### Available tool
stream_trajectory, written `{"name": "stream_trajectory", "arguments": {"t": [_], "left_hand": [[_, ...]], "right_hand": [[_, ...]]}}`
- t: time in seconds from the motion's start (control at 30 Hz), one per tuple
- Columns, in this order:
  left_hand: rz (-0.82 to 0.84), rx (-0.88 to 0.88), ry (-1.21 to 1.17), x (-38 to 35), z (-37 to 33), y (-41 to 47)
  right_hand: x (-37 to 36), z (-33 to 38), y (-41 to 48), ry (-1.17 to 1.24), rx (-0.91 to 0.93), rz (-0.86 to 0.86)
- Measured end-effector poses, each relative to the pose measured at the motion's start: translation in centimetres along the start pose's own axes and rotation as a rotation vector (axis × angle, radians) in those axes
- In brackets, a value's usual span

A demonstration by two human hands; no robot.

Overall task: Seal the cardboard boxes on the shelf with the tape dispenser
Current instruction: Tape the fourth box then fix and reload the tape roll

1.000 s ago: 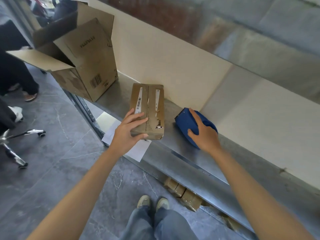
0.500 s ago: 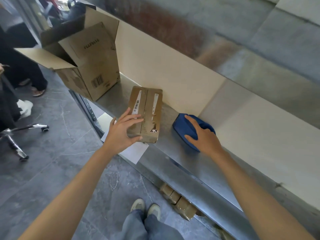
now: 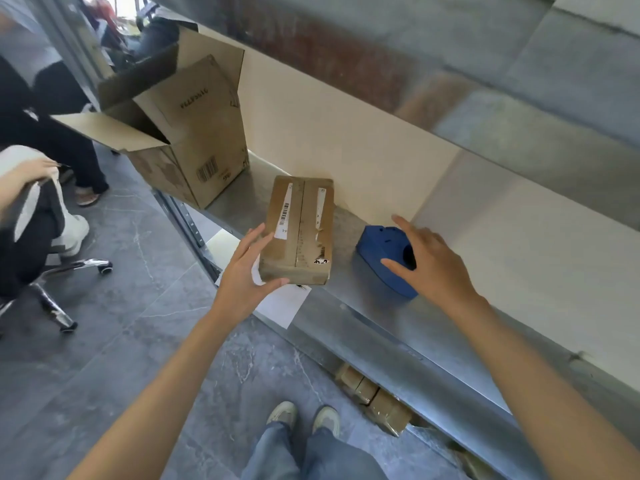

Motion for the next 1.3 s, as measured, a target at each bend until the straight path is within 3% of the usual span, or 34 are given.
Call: {"name": "stream_trajectory", "arguments": {"t": [0.1, 0.3, 0.4, 0.63, 0.83, 0.97, 1.07, 1.23, 1.3], "left_hand": [[0.043, 0.001, -0.06, -0.1, -0.2, 0.2], [0.116, 0.008, -0.211, -0.7, 0.4, 1.2], [0.122, 0.004, -0.25, -0.9, 1.0, 1.3], [0.171, -0.035, -0.274, -1.2, 1.6, 1.5], [0.142, -0.016, -0.314, -1.0, 1.2, 1.4], [0.095, 0.011, -0.356, -0.8, 1.5, 1.7], [0.109, 0.044, -0.364, -0.4, 1.9, 2.1], [0.26, 0.033, -0.344, 1.6, 2.7, 3.6], [0.26, 0.047, -0.278, 2.5, 3.3, 4.3]], "right_hand": [[-0.3, 3.1, 0.1, 0.004, 0.113, -0.072], [-5.1, 10.2, 0.0, 0.254, 0.258, 0.136], [-6.9, 10.6, 0.8, 0.284, 0.29, 0.093], [-7.0, 10.0, 1.2, 0.287, 0.268, 0.022], [-7.5, 12.1, 1.0, 0.263, 0.159, -0.205], [-7.8, 12.6, 1.3, 0.225, 0.099, -0.219], [-7.1, 12.4, 1.6, 0.197, 0.165, -0.158], [-6.2, 11.2, 1.7, 0.22, 0.329, 0.219], [-6.0, 11.5, 1.8, 0.271, 0.317, 0.209]]}}
Point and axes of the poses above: each hand's wrist, its own y-axis towards the middle knuckle, its own x-axis out of the back of the hand, z = x × y, the point moved 6 cm from there along y, towards the middle knuckle, and after that the axes turned 3 degrees about -z, right-handed, at the moved point
